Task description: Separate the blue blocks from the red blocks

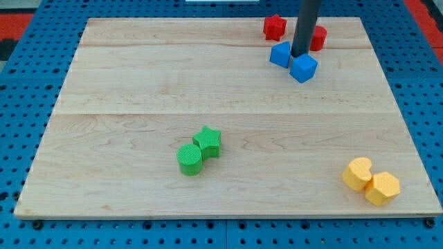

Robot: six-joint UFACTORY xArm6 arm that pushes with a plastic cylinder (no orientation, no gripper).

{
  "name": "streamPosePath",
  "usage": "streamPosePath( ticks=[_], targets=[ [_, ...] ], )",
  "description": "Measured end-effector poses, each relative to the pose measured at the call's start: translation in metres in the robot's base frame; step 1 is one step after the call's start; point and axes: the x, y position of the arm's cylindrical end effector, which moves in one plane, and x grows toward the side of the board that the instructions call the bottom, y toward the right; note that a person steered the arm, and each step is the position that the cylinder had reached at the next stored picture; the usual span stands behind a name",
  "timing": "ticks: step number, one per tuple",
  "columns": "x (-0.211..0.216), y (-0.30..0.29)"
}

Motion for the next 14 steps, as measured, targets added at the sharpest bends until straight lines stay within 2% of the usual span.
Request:
streamPosePath(
  ticks=[1,2,3,4,6,7,9,11,12,13,14],
  targets=[
    [-0.033,-0.001],
    [-0.040,-0.032],
    [-0.025,-0.063],
    [0.002,-0.059],
    [0.037,-0.012],
    [0.040,-0.009],
    [0.008,0.052],
    [-0.023,0.046],
    [-0.038,0.010],
    [-0.028,0.003],
    [-0.023,0.077]
  ],
)
